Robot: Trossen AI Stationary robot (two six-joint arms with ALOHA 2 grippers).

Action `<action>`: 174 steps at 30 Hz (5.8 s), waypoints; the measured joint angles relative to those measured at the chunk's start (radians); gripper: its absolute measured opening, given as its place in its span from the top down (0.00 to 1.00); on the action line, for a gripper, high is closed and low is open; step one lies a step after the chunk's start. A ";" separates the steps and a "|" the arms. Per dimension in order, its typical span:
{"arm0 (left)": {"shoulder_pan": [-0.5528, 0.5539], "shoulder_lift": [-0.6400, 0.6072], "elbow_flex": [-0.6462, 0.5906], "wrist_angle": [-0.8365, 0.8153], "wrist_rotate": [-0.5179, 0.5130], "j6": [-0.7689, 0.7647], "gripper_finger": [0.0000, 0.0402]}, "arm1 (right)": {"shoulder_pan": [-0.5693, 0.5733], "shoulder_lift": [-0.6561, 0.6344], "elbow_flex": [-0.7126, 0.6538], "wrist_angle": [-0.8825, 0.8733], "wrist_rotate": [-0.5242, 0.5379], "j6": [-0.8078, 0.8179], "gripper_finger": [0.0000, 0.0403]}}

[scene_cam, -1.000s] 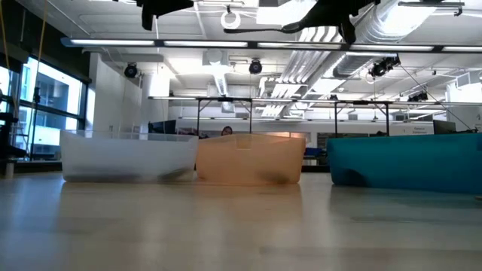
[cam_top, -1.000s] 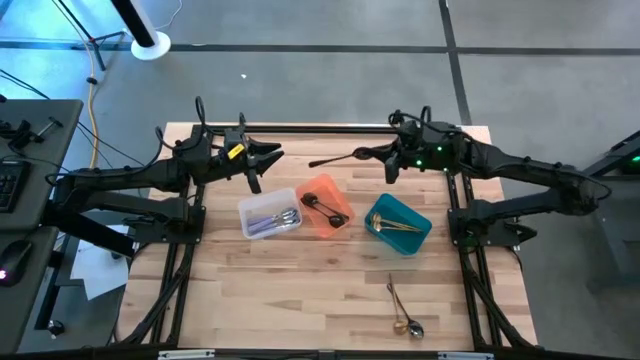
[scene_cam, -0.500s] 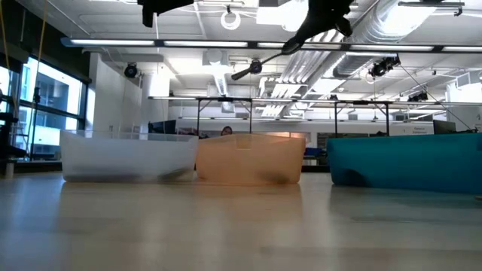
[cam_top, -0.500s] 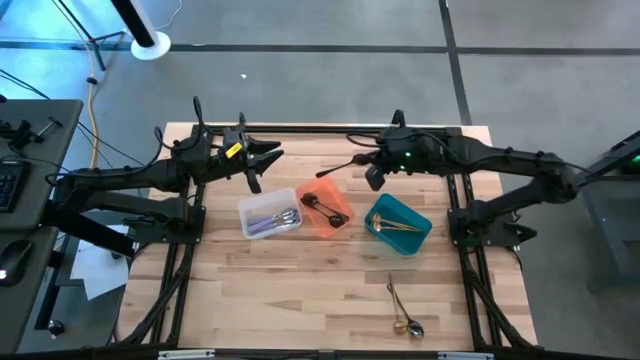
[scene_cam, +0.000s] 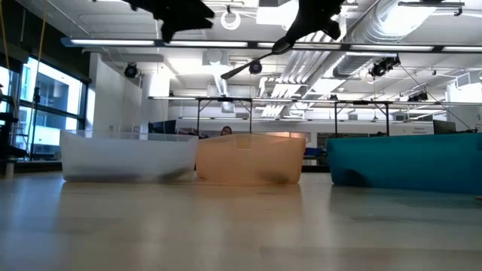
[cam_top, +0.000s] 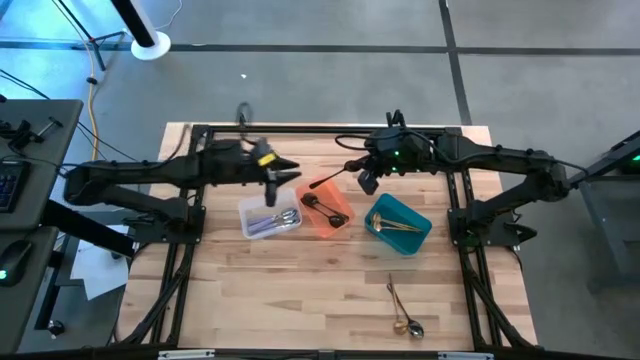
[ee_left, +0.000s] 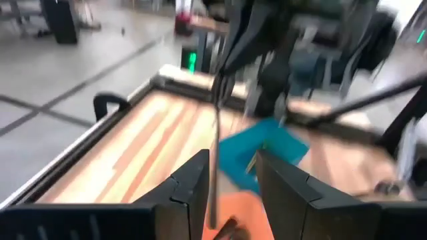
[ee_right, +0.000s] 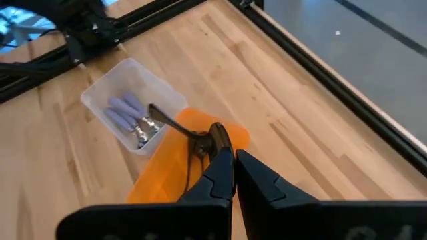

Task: Sort silverware by color (type)
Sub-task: Put the black spoon into the orange bin

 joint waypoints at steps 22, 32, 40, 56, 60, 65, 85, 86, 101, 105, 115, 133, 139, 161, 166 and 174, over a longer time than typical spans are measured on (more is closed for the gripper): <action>0.018 0.444 0.281 -0.079 0.221 -0.008 0.71 | 0.034 0.000 -0.006 0.024 -0.038 -0.012 1.00; 0.020 0.445 0.281 -0.080 0.227 -0.006 0.72 | 0.034 0.000 -0.006 0.024 -0.038 -0.015 1.00; 0.020 0.465 0.281 -0.088 0.223 0.044 0.79 | 0.034 0.000 -0.007 0.040 -0.038 -0.016 1.00; 0.021 0.456 0.281 -0.090 0.199 0.079 0.99 | 0.035 -0.001 -0.007 0.031 -0.054 -0.044 1.00; 0.032 0.456 0.281 -0.093 0.200 0.075 0.99 | 0.034 -0.001 -0.007 0.031 -0.054 -0.068 0.99; 0.036 0.456 0.281 -0.112 0.204 0.075 1.00 | 0.032 -0.001 -0.007 0.031 -0.086 -0.067 0.87; 0.091 0.364 0.318 -0.342 0.129 0.204 1.00 | -0.026 -0.159 -0.007 -0.255 0.051 -0.034 0.42; 0.093 0.365 0.342 -0.367 0.130 0.224 1.00 | -0.026 -0.170 -0.007 -0.258 0.064 -0.034 0.42; 0.070 0.525 0.561 -0.563 0.150 0.542 1.00 | -0.027 -0.212 -0.007 -0.261 0.150 -0.034 0.42; 0.048 0.544 0.564 -0.584 0.151 0.626 1.00 | -0.027 -0.212 -0.007 -0.261 0.150 -0.034 0.42; -0.010 0.667 0.563 -0.621 0.138 0.674 1.00 | -0.027 -0.212 -0.007 -0.261 0.187 -0.032 0.42; -0.004 0.840 0.563 -0.614 0.121 0.675 1.00 | -0.027 -0.204 -0.007 -0.261 0.193 0.014 0.42; -0.005 0.870 0.562 -0.636 0.122 0.701 1.00 | -0.027 -0.189 -0.007 -0.268 0.192 0.015 0.42; 0.000 0.874 0.517 -0.603 0.119 0.759 1.00 | -0.027 -0.145 -0.006 -0.257 0.186 0.013 0.42; 0.000 0.874 0.518 -0.592 0.114 0.851 1.00 | -0.027 -0.145 -0.006 -0.252 0.186 0.013 0.42; 0.001 0.874 0.518 -0.577 0.073 0.903 1.00 | -0.027 -0.145 -0.006 -0.252 0.182 0.019 0.42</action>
